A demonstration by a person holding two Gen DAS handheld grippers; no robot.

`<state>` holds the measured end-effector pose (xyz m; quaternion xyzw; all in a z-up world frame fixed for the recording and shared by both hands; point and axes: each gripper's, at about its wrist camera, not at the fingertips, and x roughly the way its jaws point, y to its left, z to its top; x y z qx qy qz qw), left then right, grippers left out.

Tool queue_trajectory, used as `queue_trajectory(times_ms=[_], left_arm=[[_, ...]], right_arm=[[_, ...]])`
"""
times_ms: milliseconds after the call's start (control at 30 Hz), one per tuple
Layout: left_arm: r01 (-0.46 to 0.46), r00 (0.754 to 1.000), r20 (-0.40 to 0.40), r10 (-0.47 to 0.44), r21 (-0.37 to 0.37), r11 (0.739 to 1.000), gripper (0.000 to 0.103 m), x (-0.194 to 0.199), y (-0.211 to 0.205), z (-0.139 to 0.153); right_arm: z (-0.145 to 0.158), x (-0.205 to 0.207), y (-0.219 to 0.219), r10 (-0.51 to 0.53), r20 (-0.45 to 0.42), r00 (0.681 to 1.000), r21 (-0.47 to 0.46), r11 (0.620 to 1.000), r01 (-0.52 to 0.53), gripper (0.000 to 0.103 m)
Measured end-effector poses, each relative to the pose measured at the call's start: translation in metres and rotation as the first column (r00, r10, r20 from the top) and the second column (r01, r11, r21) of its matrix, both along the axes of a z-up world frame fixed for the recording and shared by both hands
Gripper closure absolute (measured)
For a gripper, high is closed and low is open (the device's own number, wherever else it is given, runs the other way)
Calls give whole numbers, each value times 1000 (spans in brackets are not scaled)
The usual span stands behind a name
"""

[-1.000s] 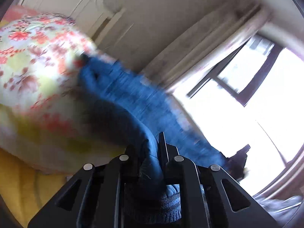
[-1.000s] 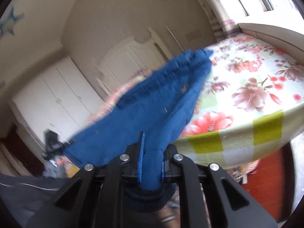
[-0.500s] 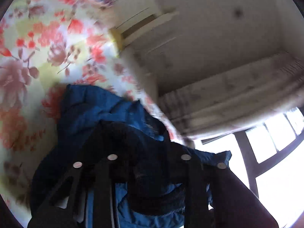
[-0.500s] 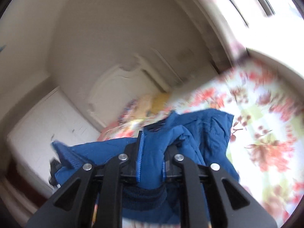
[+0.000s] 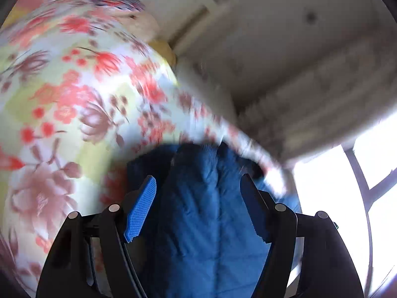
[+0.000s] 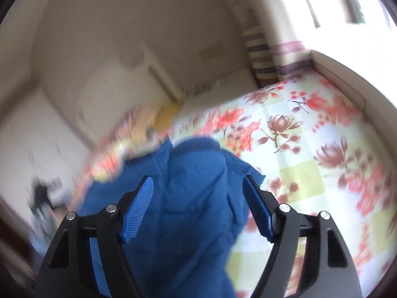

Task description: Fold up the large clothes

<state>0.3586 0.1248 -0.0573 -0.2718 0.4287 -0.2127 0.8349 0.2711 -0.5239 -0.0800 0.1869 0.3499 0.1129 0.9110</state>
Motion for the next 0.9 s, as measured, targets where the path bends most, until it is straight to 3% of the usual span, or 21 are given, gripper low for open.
queue_trajectory(times_ms=[67, 133, 433, 633, 767, 800, 833, 867, 900], left_arm=[[59, 998, -4, -59, 71, 996, 37, 0, -12, -9], [105, 994, -5, -105, 94, 990, 37, 3, -20, -19], [203, 979, -23, -203, 221, 954, 36, 35, -41, -33], [233, 972, -26, -235, 272, 934, 36, 57, -64, -31], [238, 971, -47, -234, 264, 935, 38, 69, -70, -40], [225, 974, -35, -224, 257, 940, 42, 68, -69, -42], [200, 979, -2, -206, 261, 944, 60, 62, -67, -41], [177, 981, 26, -191, 264, 948, 79, 55, -65, -38], [154, 983, 61, -174, 244, 957, 83, 44, -61, -31]], right_arm=[[-7, 16, 10, 71, -33, 997, -32, 997, -72, 28], [-14, 32, 20, 121, -58, 991, -46, 991, -124, 28], [-30, 63, 22, 152, -86, 985, -56, 986, -157, 20], [-33, 72, 17, 165, -87, 982, -30, 985, -168, 15], [-34, 81, 15, 172, -87, 981, 0, 985, -172, 15], [-35, 84, 16, 178, -89, 980, 5, 984, -178, 15], [-34, 84, 17, 193, -86, 977, 11, 981, -192, 23], [-33, 82, 20, 207, -73, 976, 1, 978, -207, 42], [-27, 74, 25, 221, -27, 975, -40, 974, -222, 52]])
